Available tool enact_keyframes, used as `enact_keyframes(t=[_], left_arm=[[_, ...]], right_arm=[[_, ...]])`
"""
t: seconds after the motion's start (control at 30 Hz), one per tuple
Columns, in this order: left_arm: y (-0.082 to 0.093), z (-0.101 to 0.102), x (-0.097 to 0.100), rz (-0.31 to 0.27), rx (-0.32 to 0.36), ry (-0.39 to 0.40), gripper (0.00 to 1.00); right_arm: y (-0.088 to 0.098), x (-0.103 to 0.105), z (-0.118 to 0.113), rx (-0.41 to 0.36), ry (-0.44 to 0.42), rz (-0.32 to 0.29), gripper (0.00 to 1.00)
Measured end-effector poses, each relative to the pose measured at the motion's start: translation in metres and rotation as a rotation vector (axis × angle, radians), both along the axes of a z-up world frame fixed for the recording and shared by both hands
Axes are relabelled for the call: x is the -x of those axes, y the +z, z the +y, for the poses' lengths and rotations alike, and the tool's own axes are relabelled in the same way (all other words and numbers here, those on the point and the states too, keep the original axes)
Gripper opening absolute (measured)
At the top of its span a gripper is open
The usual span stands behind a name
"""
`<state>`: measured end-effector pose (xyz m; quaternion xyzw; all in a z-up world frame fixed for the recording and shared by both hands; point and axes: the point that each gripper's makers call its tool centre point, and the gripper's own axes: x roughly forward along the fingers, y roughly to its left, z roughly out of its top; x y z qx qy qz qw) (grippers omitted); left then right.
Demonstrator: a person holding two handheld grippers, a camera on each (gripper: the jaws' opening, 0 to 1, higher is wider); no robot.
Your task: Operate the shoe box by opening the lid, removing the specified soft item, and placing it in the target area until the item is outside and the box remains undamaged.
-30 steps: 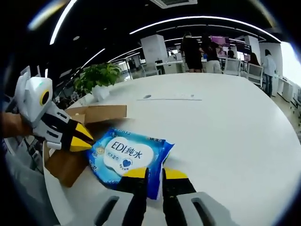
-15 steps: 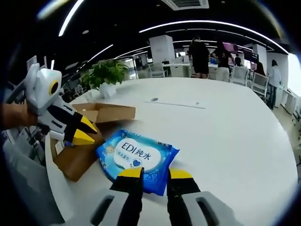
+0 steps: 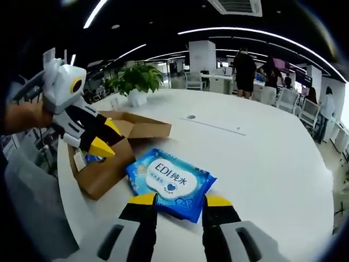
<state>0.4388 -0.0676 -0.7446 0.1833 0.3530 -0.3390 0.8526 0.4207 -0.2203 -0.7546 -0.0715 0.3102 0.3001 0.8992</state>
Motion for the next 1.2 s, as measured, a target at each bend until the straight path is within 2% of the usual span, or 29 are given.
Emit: enact_keyframes(t=[0.13, 0.43, 0.6, 0.83, 1.03, 1.2], left_arm=[[0.012, 0.009, -0.002, -0.017, 0.035, 0.012, 0.3], [0.027, 0.041, -0.002, -0.055, 0.052, 0.016, 0.32], [0.024, 0.061, -0.001, -0.058, 0.04, 0.011, 0.34], [0.018, 0.086, 0.004, -0.054, 0.021, 0.017, 0.36], [0.009, 0.106, 0.006, -0.053, -0.009, 0.01, 0.36], [0.0, 0.118, 0.01, -0.03, -0.011, 0.008, 0.37]], right_arm=[[0.006, 0.004, 0.006, 0.019, 0.03, -0.006, 0.34], [0.024, 0.014, 0.032, 0.062, 0.127, -0.033, 0.38], [0.035, 0.015, 0.053, 0.074, 0.177, -0.054, 0.38], [0.041, 0.014, 0.081, 0.114, 0.259, -0.075, 0.38], [0.043, 0.015, 0.106, 0.145, 0.326, -0.091, 0.38], [0.04, 0.018, 0.129, 0.174, 0.393, -0.099, 0.37]])
